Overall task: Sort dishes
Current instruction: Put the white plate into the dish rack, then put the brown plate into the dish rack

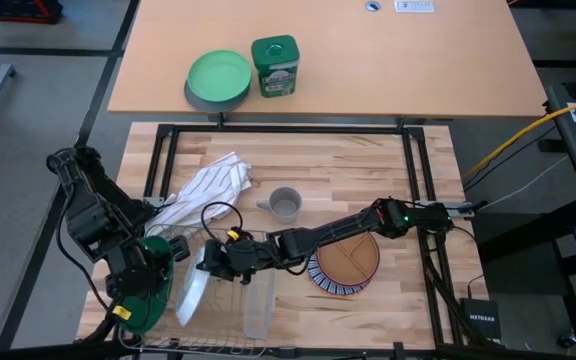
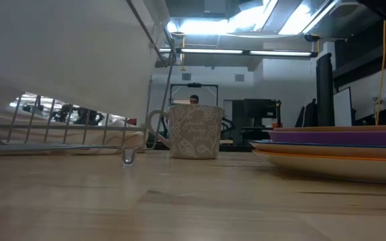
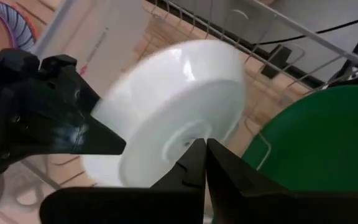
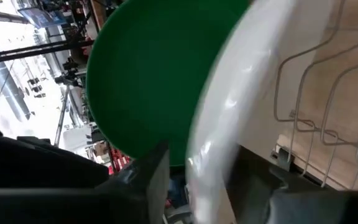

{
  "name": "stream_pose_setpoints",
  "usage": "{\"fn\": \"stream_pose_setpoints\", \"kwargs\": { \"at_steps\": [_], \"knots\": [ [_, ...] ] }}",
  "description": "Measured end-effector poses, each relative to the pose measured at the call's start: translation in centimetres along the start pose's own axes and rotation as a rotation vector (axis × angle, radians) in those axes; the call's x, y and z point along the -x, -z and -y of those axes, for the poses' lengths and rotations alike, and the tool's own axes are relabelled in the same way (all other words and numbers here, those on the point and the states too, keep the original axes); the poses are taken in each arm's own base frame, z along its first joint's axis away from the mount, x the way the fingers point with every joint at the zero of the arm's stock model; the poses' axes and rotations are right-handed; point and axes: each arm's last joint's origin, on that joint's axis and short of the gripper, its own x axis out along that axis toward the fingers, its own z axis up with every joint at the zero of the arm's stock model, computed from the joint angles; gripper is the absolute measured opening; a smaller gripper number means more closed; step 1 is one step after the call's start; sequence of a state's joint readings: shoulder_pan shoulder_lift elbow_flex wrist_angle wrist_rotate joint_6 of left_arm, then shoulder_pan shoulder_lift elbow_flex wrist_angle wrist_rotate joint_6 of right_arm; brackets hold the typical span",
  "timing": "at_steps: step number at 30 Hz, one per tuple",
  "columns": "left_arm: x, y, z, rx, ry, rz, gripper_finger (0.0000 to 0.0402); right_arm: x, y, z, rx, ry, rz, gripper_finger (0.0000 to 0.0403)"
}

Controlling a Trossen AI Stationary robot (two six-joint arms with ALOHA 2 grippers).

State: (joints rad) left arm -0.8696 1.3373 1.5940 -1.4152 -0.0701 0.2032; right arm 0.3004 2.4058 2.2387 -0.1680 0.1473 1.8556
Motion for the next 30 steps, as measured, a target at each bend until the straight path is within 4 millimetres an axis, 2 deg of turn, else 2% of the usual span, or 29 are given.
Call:
{"fn": "stream_pose_setpoints", "kwargs": {
  "at_steps": [8,14,20,26,30],
  "knots": [
    [0.0,-0.1,0.0,-0.013,-0.007,0.012,0.0004,0.0,0.0,-0.1,0.000,-0.005,0.008,0.0183],
    [0.0,-0.1,0.0,-0.013,-0.007,0.012,0.0004,0.1,0.3,-1.2,-0.018,-0.116,-0.026,0.0181],
    [0.0,-0.1,0.0,0.012,-0.007,0.012,0.0004,0.2,0.4,-1.5,-0.023,-0.149,-0.036,0.0180],
    [0.3,0.1,0.0,0.105,-0.013,0.020,0.0002,0.1,-0.3,-2.1,-0.026,-0.186,-0.056,0.0179],
    [1.0,0.5,0.0,0.175,-0.022,0.043,0.0002,0.3,-0.7,-3.0,0.071,-0.258,-0.067,0.0179]
  ]
}}
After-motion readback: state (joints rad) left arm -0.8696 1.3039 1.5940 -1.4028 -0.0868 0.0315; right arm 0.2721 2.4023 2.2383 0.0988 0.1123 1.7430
